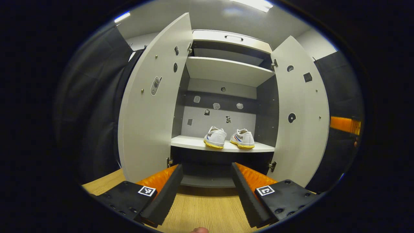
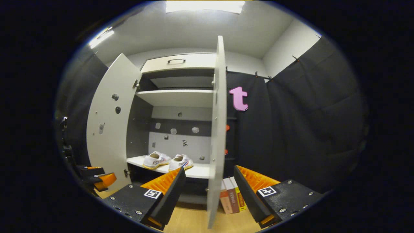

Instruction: Grab one shoe with the right hand and put it into the shoe cabinet, grab the other shoe with the left hand and put it into the shoe cabinet; then close the right door with the right hand and the left door with the left hand.

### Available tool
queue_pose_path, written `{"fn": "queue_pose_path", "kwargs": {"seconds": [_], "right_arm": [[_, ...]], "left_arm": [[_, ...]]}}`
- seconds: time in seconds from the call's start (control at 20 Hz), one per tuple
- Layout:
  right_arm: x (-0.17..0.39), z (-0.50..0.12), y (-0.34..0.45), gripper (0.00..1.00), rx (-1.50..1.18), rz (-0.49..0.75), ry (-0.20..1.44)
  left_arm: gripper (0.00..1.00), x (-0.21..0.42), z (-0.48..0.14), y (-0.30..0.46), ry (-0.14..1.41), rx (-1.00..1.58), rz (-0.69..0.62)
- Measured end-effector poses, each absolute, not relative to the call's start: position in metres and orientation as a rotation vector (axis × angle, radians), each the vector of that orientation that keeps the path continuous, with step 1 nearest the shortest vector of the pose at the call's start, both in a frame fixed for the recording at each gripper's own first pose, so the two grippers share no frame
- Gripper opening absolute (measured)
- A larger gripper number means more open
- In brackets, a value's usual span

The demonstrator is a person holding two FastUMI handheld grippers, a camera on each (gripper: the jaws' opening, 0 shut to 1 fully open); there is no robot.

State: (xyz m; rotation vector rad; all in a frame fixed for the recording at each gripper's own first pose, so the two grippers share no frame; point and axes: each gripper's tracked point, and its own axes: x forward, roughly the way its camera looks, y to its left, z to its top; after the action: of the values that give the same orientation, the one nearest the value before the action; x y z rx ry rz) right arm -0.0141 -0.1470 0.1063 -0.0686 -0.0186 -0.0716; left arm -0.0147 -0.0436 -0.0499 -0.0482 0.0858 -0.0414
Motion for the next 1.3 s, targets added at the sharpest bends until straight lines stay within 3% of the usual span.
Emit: {"fn": "queue_pose_path", "kwargs": {"seconds": [0.15,0.3,0.6,1.3], "right_arm": [[0.004,0.148,-0.214,0.92,-0.087,-0.193,-0.056],[0.028,0.163,-0.251,0.92,-0.084,-0.227,-0.089],[0.083,0.155,-0.268,0.92,-0.018,-0.171,-0.059],[0.095,0.146,-0.209,0.88,0.004,-0.034,-0.038]], "left_arm": [[0.97,-0.017,-0.051,-0.050,0.086,-0.049,-0.056],[0.97,-0.019,-0.052,-0.051,0.088,-0.048,-0.063],[0.97,-0.018,-0.063,-0.044,0.124,-0.042,-0.044],[0.97,-0.014,-0.061,-0.045,0.122,-0.013,-0.063]]}}
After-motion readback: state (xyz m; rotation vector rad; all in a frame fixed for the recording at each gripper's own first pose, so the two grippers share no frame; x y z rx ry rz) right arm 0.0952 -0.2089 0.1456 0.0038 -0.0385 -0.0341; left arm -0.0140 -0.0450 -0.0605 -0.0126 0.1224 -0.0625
